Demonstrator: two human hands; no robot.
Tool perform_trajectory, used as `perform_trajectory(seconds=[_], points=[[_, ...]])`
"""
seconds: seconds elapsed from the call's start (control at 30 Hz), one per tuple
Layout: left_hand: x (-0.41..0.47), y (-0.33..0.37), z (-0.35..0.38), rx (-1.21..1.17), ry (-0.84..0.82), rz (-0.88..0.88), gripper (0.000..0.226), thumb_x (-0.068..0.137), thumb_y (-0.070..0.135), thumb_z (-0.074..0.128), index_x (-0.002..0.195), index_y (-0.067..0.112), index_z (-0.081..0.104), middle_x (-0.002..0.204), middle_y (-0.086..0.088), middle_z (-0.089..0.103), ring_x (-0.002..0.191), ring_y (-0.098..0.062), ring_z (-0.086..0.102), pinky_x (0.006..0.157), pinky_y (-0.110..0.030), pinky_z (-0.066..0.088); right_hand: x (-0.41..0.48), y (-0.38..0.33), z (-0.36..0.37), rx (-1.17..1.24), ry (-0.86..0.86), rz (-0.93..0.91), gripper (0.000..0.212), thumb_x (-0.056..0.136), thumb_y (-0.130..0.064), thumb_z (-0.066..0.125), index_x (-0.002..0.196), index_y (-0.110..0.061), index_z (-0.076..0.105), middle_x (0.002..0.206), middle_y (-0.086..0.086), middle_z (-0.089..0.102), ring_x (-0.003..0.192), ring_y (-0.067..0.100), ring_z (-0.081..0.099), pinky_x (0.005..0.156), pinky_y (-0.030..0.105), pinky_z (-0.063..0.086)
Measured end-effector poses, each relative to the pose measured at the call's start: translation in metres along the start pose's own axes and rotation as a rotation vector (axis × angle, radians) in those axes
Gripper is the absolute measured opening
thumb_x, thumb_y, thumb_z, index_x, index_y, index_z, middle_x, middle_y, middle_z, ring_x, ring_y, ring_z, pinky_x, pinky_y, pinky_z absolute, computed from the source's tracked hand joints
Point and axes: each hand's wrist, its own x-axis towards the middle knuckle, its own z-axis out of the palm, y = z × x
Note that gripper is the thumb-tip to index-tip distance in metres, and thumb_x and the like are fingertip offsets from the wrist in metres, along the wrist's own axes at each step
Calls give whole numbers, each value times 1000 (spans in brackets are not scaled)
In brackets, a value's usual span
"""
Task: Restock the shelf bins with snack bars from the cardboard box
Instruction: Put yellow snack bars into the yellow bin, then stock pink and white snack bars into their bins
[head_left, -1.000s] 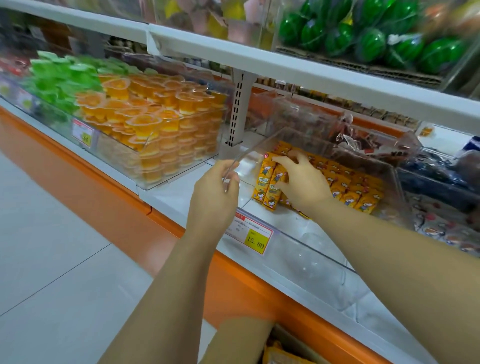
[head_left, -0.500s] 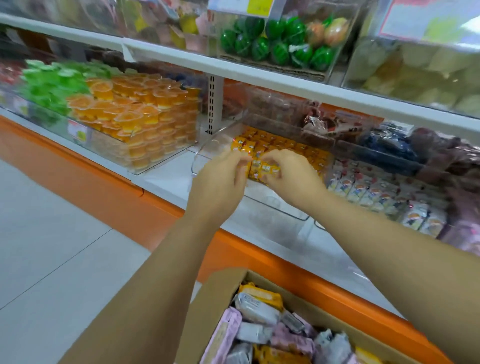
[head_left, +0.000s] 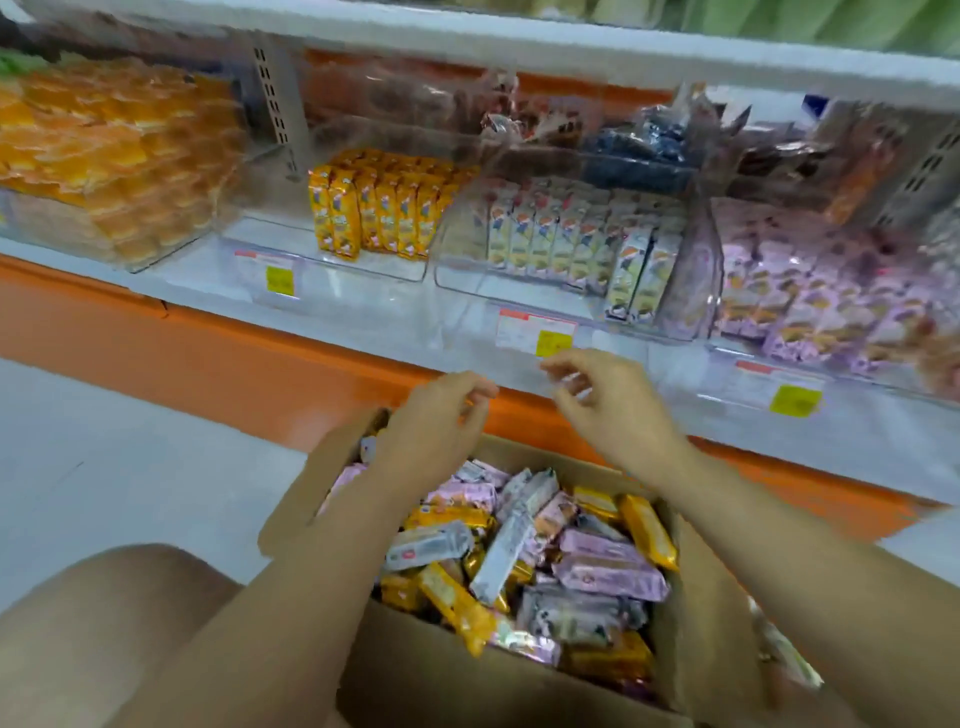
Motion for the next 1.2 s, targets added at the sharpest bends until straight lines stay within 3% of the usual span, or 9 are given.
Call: perform_trajectory(seconds=[0.17, 0.3, 0.47, 0.6, 0.73, 0.83, 1.03, 1.13, 1.2], points=[[-13, -1, 57, 30, -255, -37, 23, 97, 17, 49, 117, 17, 60, 107, 1, 61, 99, -15, 57, 82, -26, 46, -57, 58, 0, -76, -134, 125, 29, 85, -11, 64, 113, -18, 65, 103, -1, 68, 84, 14, 63, 81, 33, 51], [-18, -8, 85, 156, -464, -62, 29, 98, 22, 49, 126, 19, 56, 125, 1, 56, 107, -13, 54, 91, -25, 46, -88, 97, 0, -227, -373, 222, 34, 88, -22, 63, 122, -25, 60, 123, -3, 61, 106, 17, 58, 89, 30, 46], [-20, -10, 98, 293, -589, -17, 31, 96, 32, 52, 125, 24, 57, 122, 3, 55, 93, -8, 55, 82, -22, 46, -106, 122, 8, -525, -672, 178, 53, 84, -49, 60, 135, -38, 46, 139, -3, 44, 128, 19, 41, 108, 38, 34], [-19, -12, 103, 364, -635, 4, 24, 96, 28, 52, 117, 23, 62, 122, 2, 54, 91, -10, 55, 84, -28, 48, -112, 128, 17, -594, -601, 138, 32, 84, -36, 65, 116, -37, 59, 126, -4, 51, 116, 18, 48, 97, 38, 45], [-15, -18, 105, 482, -538, -34, 18, 94, 29, 56, 108, 24, 65, 120, 1, 56, 98, -16, 59, 86, -33, 51, -107, 124, 4, -373, -428, 237, 19, 84, -20, 65, 102, -27, 64, 112, -5, 60, 98, 16, 56, 79, 30, 50], [-13, -15, 110, 605, -510, -2, 26, 93, 44, 51, 107, 27, 65, 116, 3, 60, 104, -16, 57, 90, -35, 48, -105, 118, -8, -193, -256, 286, 18, 86, -22, 66, 105, -20, 65, 102, -5, 61, 84, 11, 54, 70, 21, 42], [-20, -2, 128, 976, -558, 87, 56, 88, 65, 40, 117, 22, 61, 125, -4, 53, 123, -27, 40, 102, -44, 30, -116, 126, -7, -226, -299, 361, 26, 93, -20, 56, 119, -24, 61, 110, -2, 54, 87, 11, 50, 68, 20, 36], [-21, 0, 129, 932, -547, 62, 49, 88, 57, 44, 117, 20, 60, 124, -4, 51, 123, -26, 40, 104, -44, 28, -117, 128, -6, -215, -292, 359, 26, 92, -23, 60, 117, -25, 64, 100, -9, 47, 83, 8, 48, 65, 15, 35], [-19, 5, 125, 787, -482, 27, 38, 86, 47, 50, 112, 21, 59, 110, 1, 59, 106, -21, 51, 100, -38, 33, -115, 127, -2, -192, -266, 332, 24, 89, -23, 64, 113, -23, 66, 99, -10, 48, 84, 7, 47, 68, 16, 36]])
